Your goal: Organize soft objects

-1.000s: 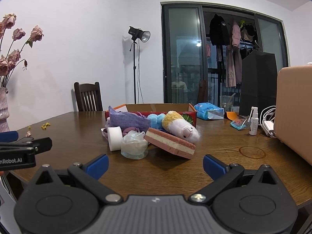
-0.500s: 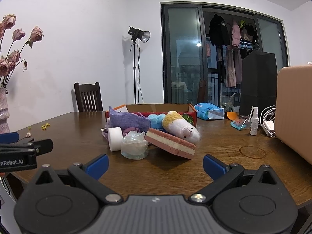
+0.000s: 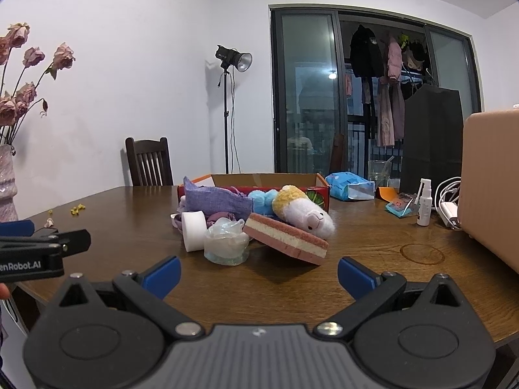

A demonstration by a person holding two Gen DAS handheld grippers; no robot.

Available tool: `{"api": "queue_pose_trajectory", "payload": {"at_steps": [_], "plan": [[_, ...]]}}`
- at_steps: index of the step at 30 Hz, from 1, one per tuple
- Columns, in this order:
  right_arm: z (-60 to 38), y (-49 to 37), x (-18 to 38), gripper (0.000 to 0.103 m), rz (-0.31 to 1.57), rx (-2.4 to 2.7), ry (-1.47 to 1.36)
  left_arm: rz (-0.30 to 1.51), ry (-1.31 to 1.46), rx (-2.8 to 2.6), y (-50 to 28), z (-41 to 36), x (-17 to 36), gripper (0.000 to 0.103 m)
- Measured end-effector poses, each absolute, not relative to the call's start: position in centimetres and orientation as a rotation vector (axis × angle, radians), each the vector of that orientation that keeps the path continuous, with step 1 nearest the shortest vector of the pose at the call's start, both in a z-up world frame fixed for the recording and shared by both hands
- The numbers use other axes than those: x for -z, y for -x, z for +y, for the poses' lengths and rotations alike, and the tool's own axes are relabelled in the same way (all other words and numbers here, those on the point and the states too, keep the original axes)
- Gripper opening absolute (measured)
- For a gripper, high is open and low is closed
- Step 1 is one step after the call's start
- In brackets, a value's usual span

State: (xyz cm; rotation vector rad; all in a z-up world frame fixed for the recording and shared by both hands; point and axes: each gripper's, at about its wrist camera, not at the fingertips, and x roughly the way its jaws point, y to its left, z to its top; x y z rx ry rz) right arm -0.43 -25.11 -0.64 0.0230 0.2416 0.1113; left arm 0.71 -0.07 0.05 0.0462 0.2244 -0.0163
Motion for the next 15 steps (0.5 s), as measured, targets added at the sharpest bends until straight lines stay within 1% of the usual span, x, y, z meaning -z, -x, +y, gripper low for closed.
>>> {"api": "queue_pose_trajectory", "payload": {"at_steps": [7,11,15], "plan": [[-25.13,0.63,0.68,0.103,0.227,-0.121,-0.021,0.228,-0.048,0.025,-0.73,-0.15,0.03,0.103],[-25.22,0.91,0.62,0.103,0.187,-0.129,-0.021,0.231,-0.047,0.027,-0.68,-0.2,0.05,0.103],[-25.55,0.46,0.7,0.103,0.199,-0.148,-0.039,0.226,-0.049,0.023,-0.84,-0.09,0.02,0.103]]}}
